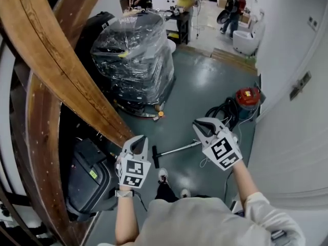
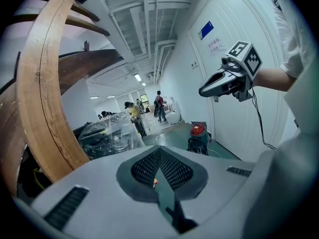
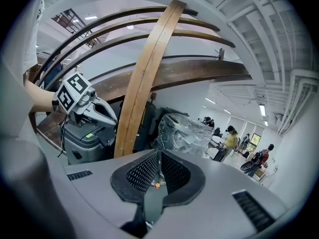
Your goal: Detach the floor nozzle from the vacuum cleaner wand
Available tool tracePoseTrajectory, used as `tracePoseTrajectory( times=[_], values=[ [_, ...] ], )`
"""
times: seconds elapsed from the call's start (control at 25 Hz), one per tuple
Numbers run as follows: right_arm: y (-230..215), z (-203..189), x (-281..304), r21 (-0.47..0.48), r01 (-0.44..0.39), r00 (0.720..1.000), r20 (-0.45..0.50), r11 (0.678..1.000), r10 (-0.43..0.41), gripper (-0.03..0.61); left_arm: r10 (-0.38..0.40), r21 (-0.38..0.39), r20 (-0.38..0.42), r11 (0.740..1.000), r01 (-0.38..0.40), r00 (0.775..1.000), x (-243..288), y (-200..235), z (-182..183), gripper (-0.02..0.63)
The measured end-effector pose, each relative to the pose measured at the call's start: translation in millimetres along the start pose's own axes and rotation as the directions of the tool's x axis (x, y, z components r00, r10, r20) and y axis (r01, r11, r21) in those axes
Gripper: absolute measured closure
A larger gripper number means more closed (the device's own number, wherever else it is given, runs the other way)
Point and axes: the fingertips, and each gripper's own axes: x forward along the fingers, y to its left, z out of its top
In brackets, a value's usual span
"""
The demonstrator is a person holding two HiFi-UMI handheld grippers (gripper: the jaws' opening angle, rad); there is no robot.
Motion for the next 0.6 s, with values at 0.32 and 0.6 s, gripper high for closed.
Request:
tracePoseTrajectory(
  times=[0.32,0.6],
  values=[
    [-28.2,4.5,48.8,0.02,0.046,0.999,-0.009,0.999,-0.045,0.545,-0.051,0.002,0.001,0.999,0.051,0.999,54.0,44.7,-3.4,0.614],
    [-45.9,-13.1,74.8,0.022,0.05,0.997,-0.064,0.998,-0.049,0.545,-0.076,0.01,-0.006,0.997,0.076,0.997,92.1,63.4,-5.2,0.614]
  ],
)
